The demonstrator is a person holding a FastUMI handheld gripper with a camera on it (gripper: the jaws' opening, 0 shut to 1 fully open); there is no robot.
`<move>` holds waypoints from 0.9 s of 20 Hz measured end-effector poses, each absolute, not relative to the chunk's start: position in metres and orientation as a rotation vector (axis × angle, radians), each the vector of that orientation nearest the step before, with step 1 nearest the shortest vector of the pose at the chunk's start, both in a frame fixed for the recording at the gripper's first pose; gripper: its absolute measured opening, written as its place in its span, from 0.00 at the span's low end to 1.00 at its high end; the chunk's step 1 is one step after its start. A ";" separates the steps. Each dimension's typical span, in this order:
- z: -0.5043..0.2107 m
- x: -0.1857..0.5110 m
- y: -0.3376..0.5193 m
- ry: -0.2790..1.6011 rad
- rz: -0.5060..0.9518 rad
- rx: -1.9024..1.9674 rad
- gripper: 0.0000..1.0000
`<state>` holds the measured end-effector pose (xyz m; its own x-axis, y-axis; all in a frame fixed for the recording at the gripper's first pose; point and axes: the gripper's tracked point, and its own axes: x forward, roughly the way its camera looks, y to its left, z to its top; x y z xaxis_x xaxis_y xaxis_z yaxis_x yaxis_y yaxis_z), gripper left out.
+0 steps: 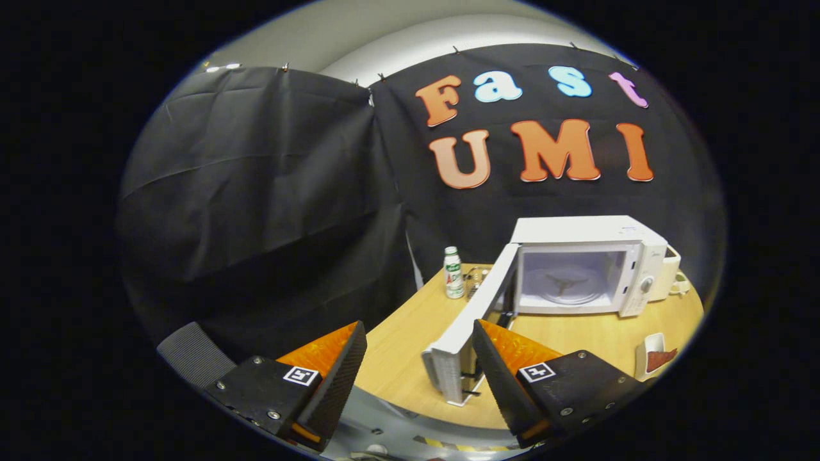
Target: Open the microwave, put the food inside, and close the microwave door.
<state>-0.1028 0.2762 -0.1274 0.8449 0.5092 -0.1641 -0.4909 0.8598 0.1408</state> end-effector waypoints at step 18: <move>-0.184 0.010 -0.096 0.195 -0.064 -0.048 0.98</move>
